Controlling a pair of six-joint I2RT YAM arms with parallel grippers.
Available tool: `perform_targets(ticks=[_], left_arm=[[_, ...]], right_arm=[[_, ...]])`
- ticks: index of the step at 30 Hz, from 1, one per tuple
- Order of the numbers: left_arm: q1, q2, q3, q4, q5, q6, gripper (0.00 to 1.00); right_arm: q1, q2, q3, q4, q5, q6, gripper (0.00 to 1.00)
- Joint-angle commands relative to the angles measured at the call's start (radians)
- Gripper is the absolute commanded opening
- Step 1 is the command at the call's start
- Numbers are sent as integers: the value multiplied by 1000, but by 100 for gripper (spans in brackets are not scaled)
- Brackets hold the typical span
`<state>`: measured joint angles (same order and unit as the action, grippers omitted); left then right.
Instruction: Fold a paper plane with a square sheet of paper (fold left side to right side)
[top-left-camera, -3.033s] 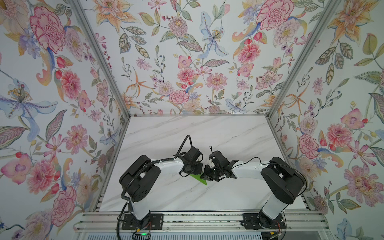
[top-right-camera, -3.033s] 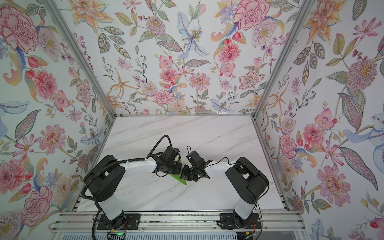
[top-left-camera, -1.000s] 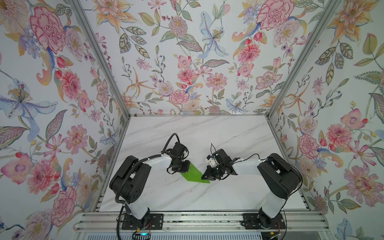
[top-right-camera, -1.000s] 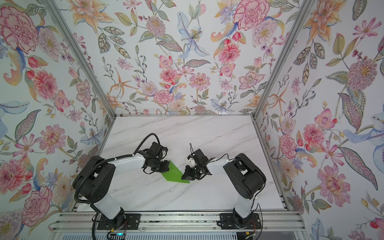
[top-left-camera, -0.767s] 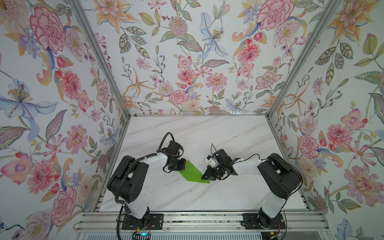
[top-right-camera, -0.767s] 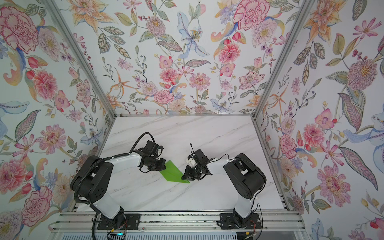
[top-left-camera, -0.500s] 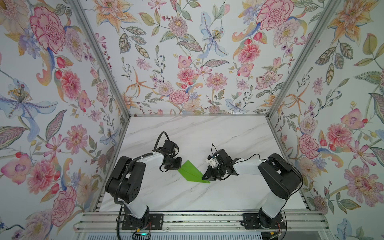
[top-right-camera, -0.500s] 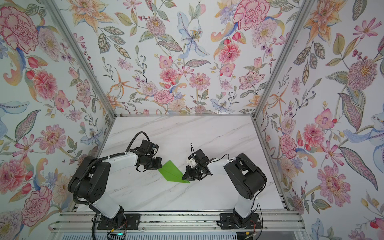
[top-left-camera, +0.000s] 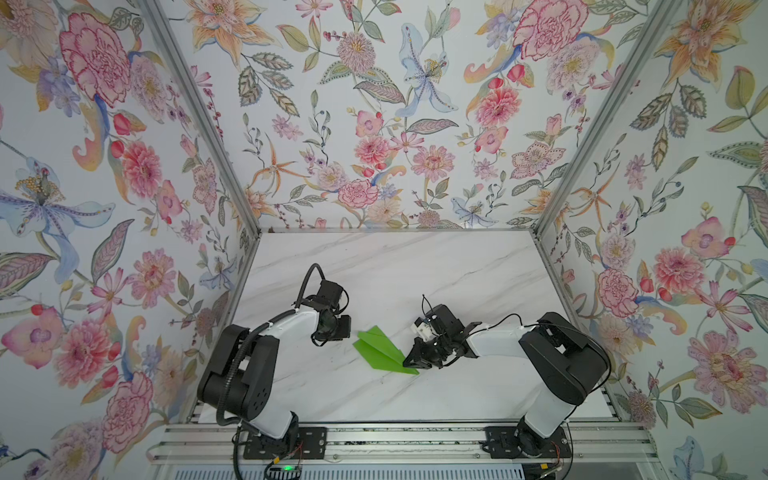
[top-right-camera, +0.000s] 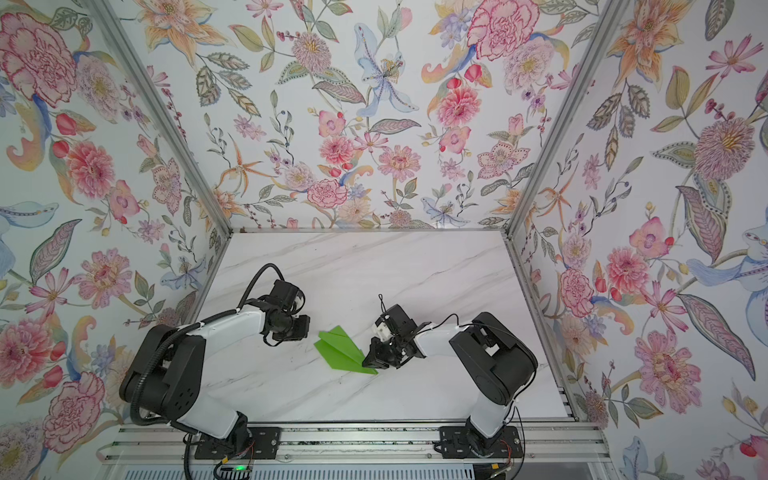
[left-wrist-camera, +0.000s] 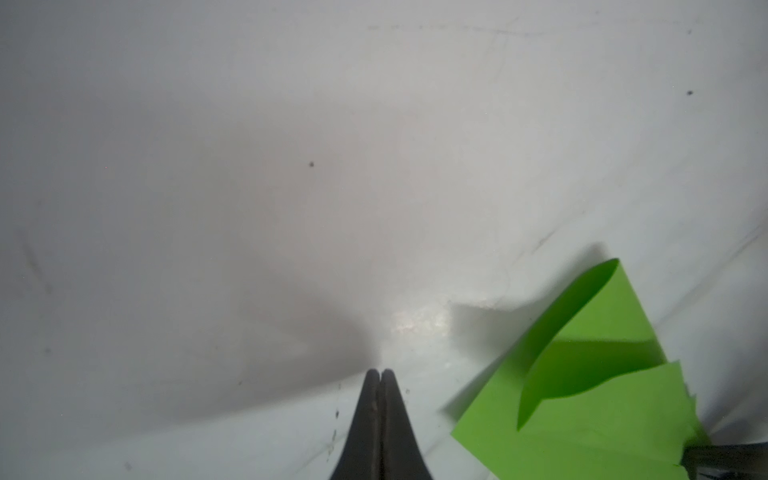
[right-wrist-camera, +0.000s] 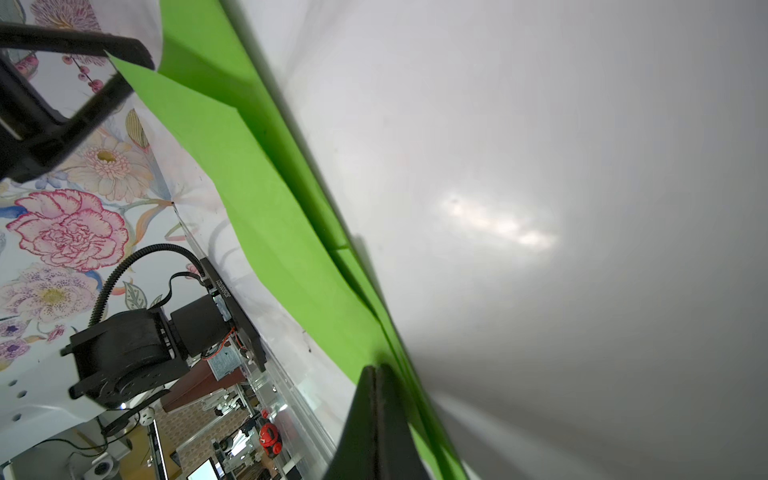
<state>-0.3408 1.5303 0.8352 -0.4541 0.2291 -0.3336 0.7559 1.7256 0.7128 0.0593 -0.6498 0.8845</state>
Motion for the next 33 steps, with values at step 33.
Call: perform_targets(ticks=[33], left_arm=[[-234,213,7,194,134,51,0]], right_arm=[[-46,-223,-38,-84,98,81,27]])
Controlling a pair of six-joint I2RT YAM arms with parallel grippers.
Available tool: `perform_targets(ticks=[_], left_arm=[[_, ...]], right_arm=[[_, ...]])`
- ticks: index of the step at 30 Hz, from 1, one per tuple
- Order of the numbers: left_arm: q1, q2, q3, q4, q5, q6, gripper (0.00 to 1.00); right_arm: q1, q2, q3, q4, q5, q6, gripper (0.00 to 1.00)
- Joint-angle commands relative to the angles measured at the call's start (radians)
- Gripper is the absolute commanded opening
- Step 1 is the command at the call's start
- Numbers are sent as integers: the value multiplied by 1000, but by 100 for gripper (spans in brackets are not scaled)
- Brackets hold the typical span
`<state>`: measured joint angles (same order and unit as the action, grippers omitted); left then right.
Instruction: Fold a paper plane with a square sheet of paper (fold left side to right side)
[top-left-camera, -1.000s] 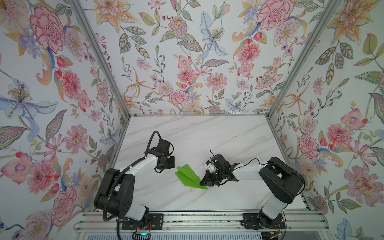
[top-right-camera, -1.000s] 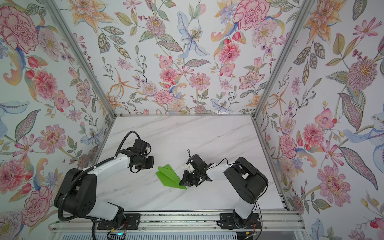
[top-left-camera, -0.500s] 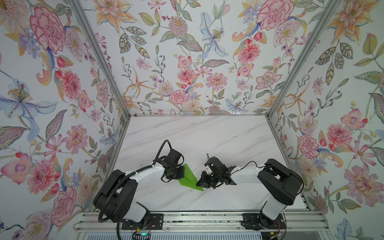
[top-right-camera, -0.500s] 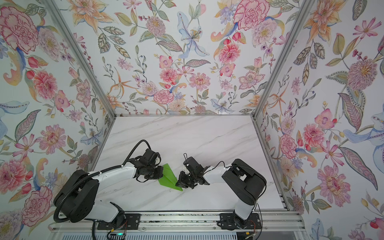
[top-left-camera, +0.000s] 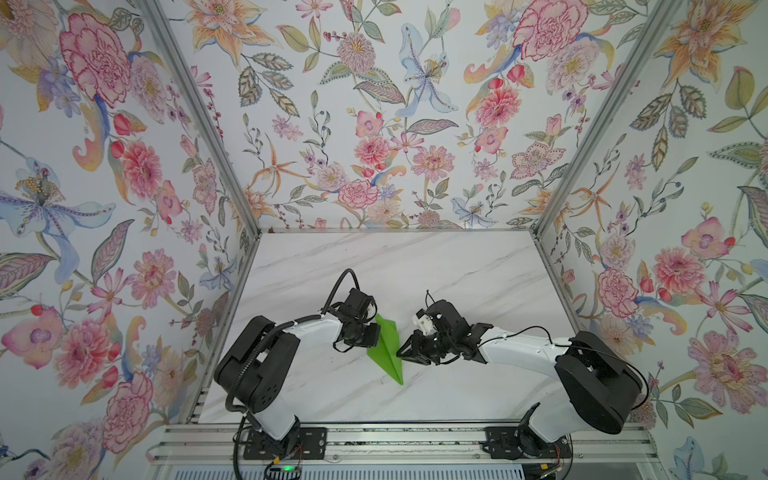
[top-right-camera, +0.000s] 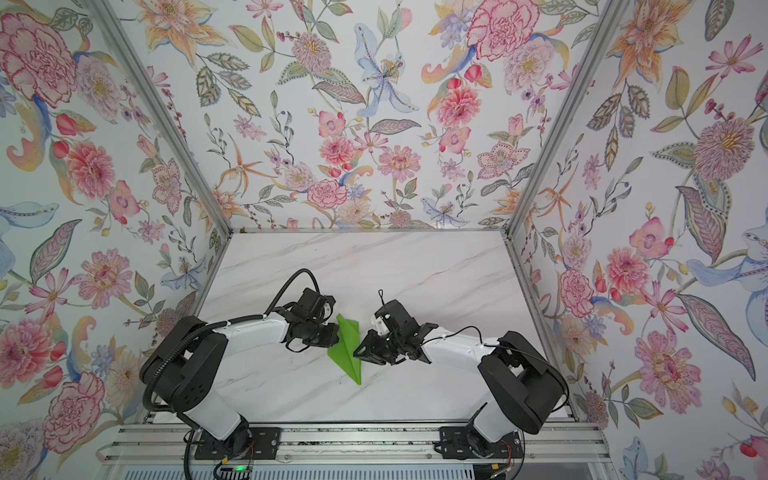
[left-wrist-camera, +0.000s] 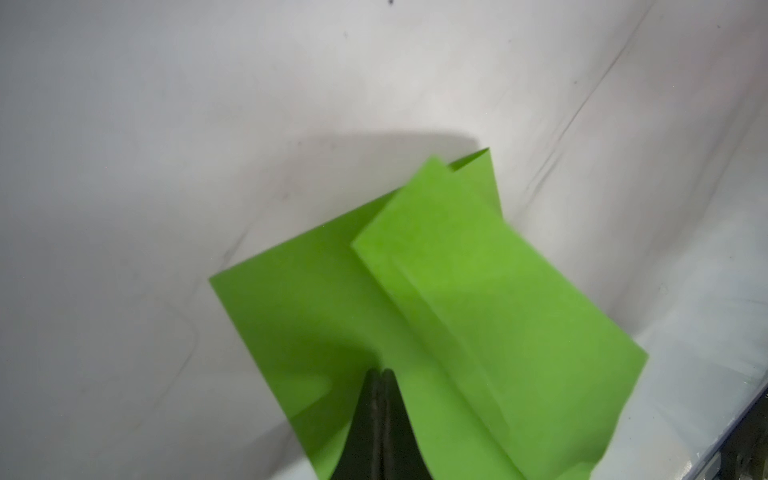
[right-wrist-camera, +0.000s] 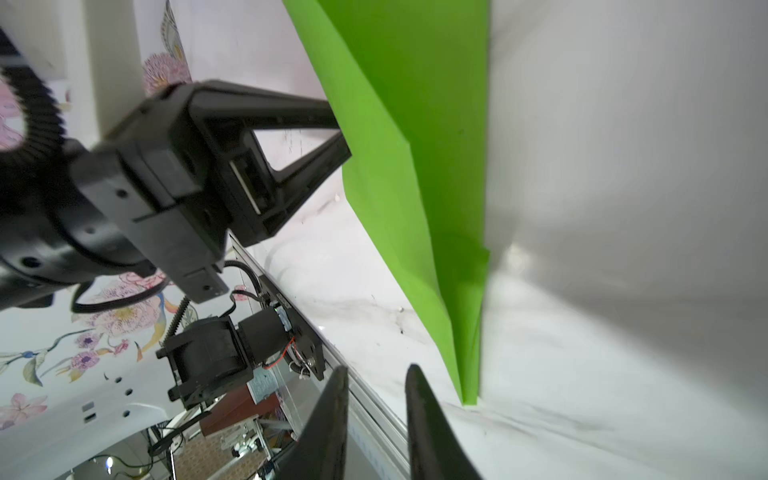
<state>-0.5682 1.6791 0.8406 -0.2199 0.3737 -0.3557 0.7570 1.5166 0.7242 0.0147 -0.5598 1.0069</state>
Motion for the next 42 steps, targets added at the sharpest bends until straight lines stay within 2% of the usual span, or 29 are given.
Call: perform_targets(ticks=[1,4,8,17,25,29,35,38,42], left_arm=[[-7,75,11,-42,-7,81,0],[-7,95,27,-30,5,94,0],[-9,126,50,-14,35,94,0],[-31,157,66,6,41,71,0],[-33,143,46,30,50,53,0],[-35,138,39,40,54,48,0],[-35,89,34,44,41,40,0],[-34,30,35,29,12,38,0],[-32,-75,44,-8,-57,36,0]], right_arm=[[-66,-19,-62,-31,7,-44,28],[-118,-6,-95,-5,6,-53,30],[-148,71,-118,92,-63,-54,33],[-142,246,-120,338,-129,19,35],[-128,293,-124,456,-145,73,35],[-125,294,-121,466,-143,78,31],[-123,257,-114,427,-128,70,14],[-124,203,-100,333,-92,35,6],[-124,102,-46,103,-19,-62,0]])
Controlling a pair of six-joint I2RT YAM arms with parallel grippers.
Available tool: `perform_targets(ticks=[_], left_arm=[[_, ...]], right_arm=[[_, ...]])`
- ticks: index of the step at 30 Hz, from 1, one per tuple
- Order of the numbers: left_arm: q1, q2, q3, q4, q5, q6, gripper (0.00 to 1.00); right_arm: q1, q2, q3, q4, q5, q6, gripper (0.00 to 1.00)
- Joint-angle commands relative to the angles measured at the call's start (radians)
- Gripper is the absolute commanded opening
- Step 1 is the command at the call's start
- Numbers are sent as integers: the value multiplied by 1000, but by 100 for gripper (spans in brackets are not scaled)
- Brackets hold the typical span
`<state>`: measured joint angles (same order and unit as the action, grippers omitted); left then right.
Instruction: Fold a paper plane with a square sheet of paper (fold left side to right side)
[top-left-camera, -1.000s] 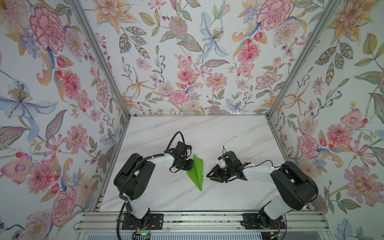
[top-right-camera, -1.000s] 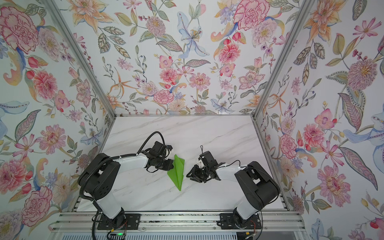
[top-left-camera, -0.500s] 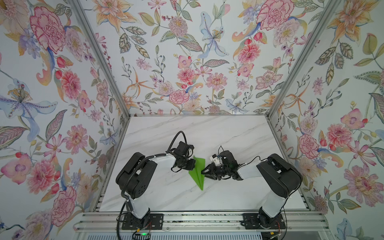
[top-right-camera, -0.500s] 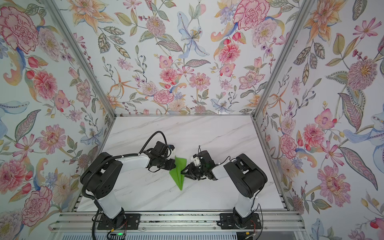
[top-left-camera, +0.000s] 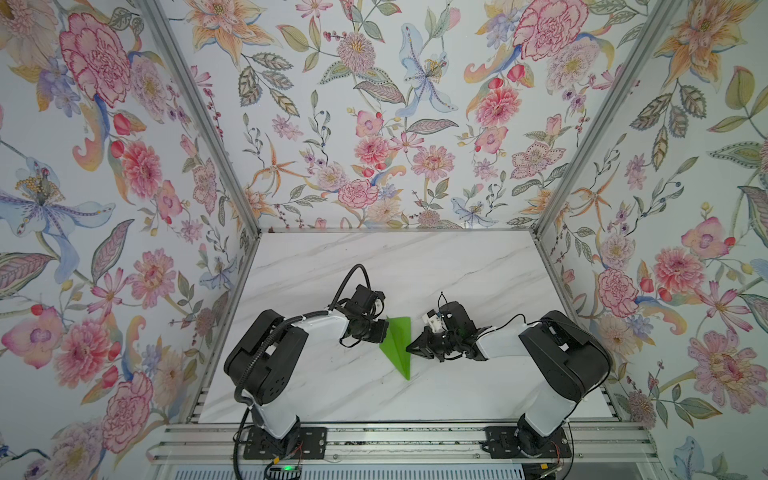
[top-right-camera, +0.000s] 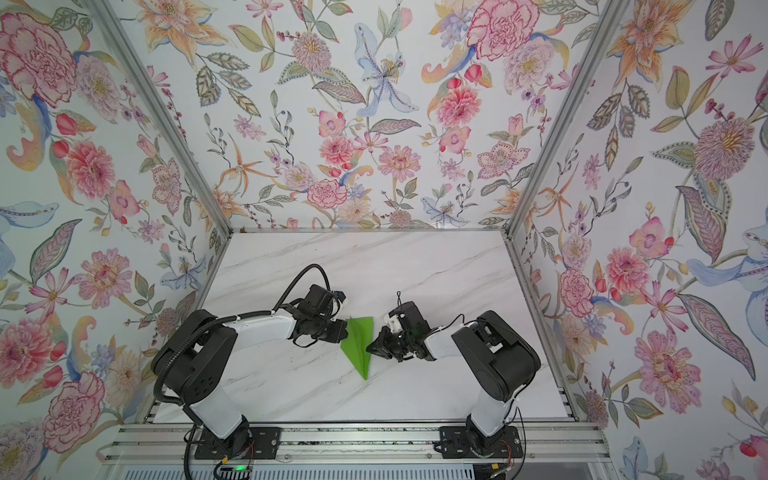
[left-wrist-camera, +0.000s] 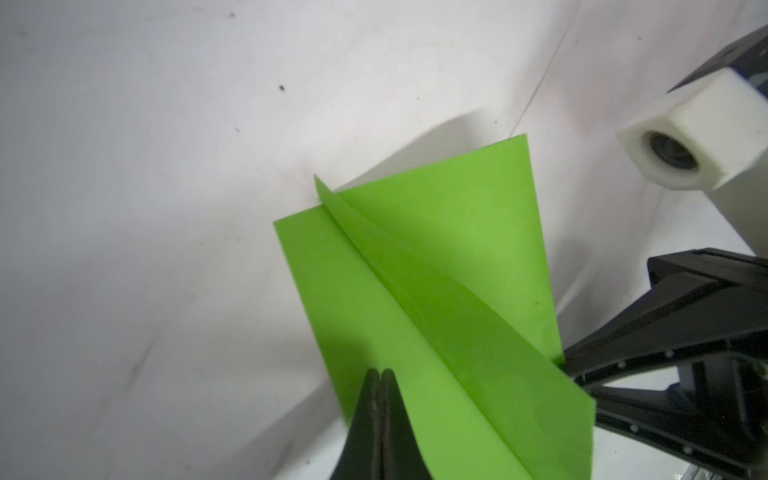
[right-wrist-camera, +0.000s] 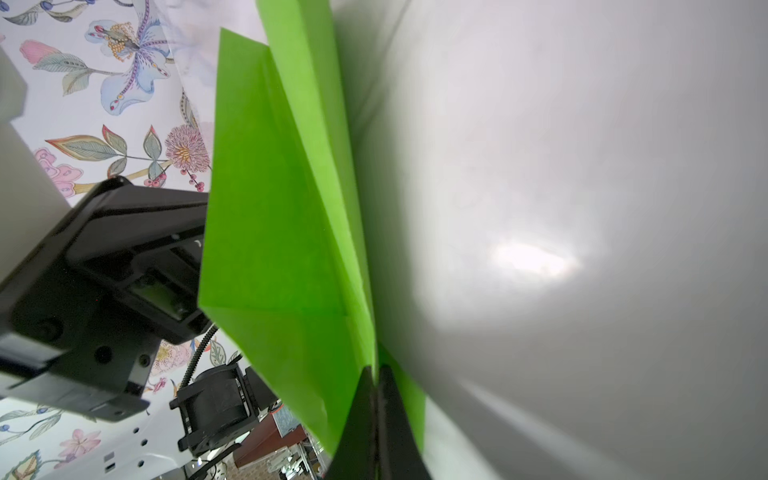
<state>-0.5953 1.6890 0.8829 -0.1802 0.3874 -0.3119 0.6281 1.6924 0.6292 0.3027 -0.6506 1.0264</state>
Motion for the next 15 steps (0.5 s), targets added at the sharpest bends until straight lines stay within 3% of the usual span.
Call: perform_targets(ticks=[1,8,15], left_arm=[[-6,-113,6,-61,-92,-6,0],[-5,-338,12,-96,-208,-4,13],[31,-524,-58,-25,-267,-60,36]], right_arm=[[5,-103,76,-269,104,-117,0],[27,-236,328,-865,495,-346,0],[161,-144,563,-1201,906,-383,0]])
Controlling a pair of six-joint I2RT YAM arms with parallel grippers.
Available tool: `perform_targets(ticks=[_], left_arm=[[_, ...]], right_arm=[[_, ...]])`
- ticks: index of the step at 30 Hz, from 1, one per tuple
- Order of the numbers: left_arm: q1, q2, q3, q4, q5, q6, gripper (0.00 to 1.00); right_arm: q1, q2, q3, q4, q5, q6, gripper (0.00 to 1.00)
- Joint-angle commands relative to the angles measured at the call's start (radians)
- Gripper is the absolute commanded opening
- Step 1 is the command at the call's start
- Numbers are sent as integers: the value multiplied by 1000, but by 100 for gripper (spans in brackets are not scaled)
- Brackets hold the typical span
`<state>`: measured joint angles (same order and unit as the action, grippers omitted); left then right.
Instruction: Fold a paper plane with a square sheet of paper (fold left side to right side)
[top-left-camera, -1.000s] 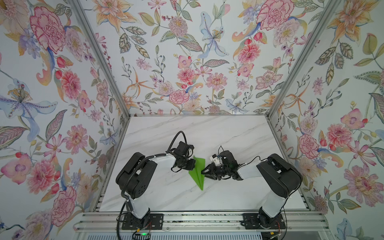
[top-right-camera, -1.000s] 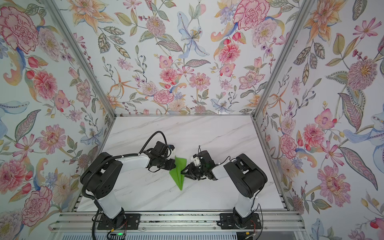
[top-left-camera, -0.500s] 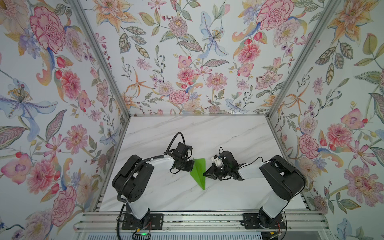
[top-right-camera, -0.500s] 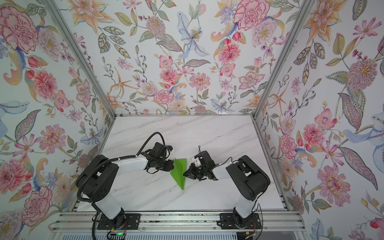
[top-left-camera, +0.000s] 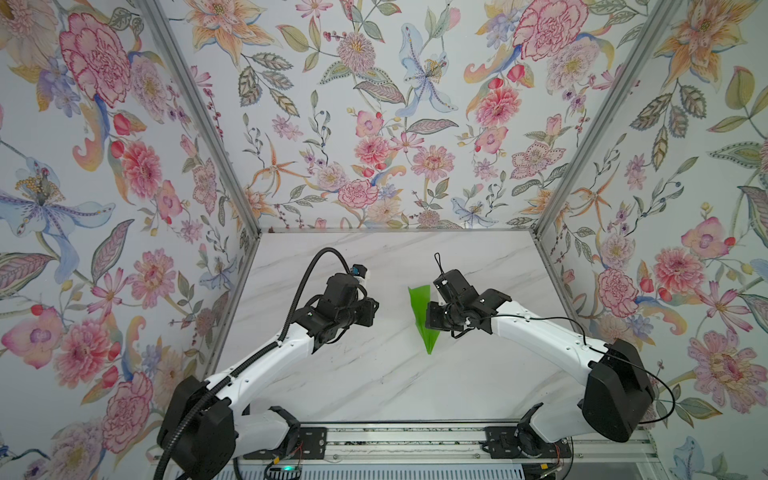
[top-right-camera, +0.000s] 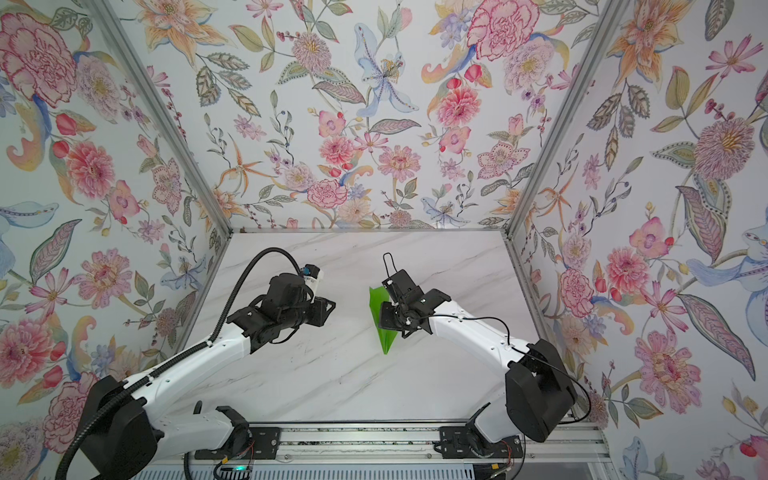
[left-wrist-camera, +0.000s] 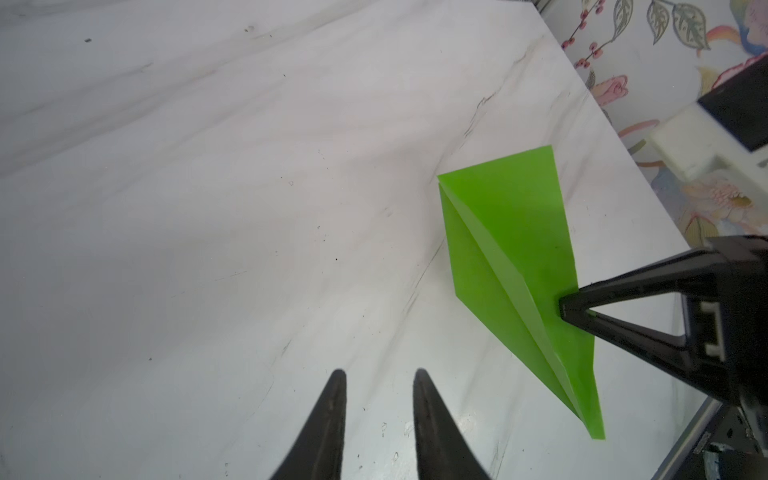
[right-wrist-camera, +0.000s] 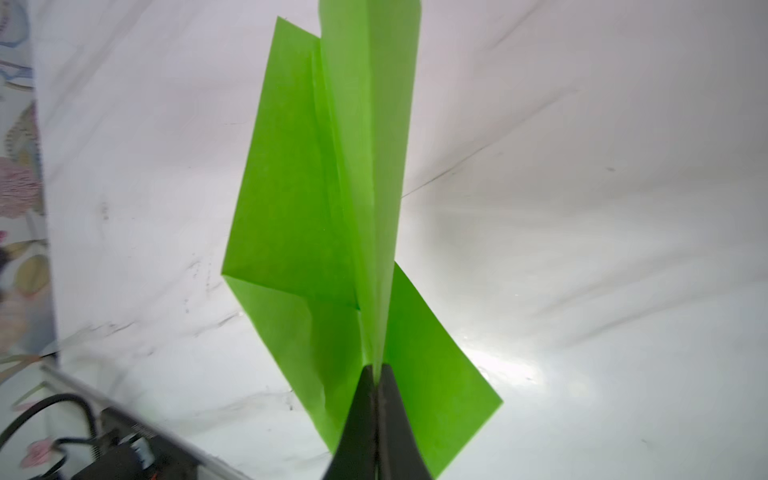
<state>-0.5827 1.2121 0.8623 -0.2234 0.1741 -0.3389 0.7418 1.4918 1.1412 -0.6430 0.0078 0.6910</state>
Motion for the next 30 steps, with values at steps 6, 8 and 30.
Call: perform_targets(ticks=[6,8,30], left_arm=[[95,-160,-155,65,-80,-119,53],[121,-199,-197,64,-93,-154,54],[-33,-38,-358,395,167,-364,53]], right_arm=[[211,284,219,-413,437,30,5],[270,374,289,-432,437,44,10],[65,84,-21,-37,-133,14,31]])
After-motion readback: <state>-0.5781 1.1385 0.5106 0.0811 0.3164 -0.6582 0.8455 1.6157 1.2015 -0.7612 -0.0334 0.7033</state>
